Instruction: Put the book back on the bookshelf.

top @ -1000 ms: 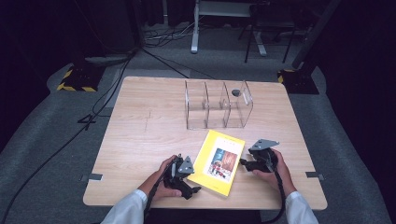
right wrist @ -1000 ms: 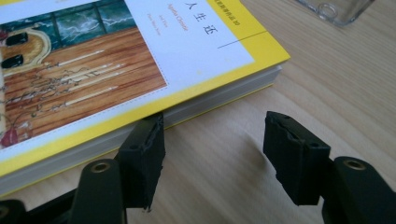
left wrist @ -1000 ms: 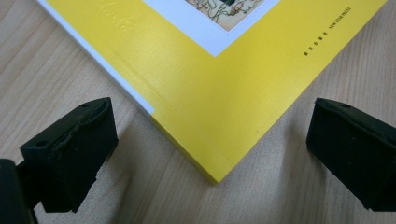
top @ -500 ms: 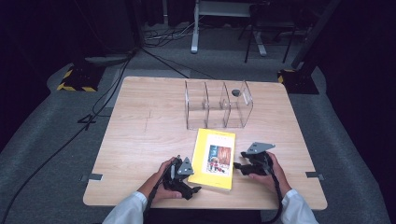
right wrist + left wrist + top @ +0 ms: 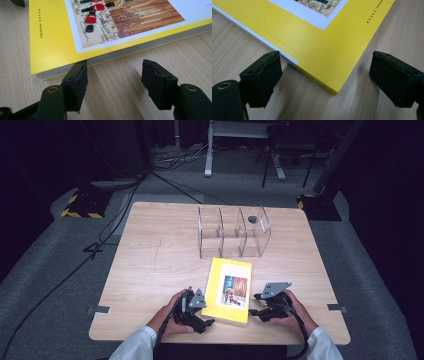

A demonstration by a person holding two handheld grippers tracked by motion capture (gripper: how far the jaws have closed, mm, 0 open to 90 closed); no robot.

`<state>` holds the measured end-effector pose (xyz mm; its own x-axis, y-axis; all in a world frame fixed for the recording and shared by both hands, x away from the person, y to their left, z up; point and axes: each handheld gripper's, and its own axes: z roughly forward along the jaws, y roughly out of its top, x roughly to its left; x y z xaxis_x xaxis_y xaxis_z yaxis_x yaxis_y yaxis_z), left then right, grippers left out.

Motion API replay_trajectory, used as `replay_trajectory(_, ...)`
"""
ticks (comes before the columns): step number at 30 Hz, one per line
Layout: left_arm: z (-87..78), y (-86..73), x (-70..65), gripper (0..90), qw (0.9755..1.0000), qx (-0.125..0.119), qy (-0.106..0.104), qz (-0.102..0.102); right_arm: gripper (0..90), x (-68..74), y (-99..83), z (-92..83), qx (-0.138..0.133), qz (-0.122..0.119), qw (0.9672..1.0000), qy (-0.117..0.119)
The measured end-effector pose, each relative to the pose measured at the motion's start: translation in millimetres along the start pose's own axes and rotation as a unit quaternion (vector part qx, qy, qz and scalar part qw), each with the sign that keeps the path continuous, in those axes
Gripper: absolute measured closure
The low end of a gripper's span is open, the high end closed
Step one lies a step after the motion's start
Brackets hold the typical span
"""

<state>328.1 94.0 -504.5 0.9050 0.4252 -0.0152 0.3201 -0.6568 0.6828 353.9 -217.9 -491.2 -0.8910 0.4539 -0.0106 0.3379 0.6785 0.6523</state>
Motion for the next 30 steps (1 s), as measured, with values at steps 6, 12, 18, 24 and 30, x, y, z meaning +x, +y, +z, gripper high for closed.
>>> replay_trajectory(6,0.1,0.1,0.2,11.4,1.0000,0.000,-0.001,0.001,35.9,-0.1,-0.1,0.6,-0.002,0.004,1.0000,-0.002)
replay_trajectory(12,0.1,0.1,0.2,11.4,1.0000,0.000,0.000,0.000,37.6,1.3,3.3,0.1,-0.016,0.004,0.9998,-0.005)
replay_trajectory(18,0.1,0.1,0.1,11.4,1.0000,0.000,0.000,0.000,37.5,9.5,5.3,-1.8,0.030,-0.025,0.9992,0.011)
replay_trajectory(24,0.1,0.0,0.1,11.3,1.0000,0.000,0.000,0.000,39.4,19.8,16.2,-2.7,0.087,-0.018,0.9959,0.016)
replay_trajectory(30,0.4,0.3,0.1,11.1,1.0000,0.000,0.000,0.000,45.4,20.7,25.1,-2.7,0.131,-0.024,0.9909,0.021)
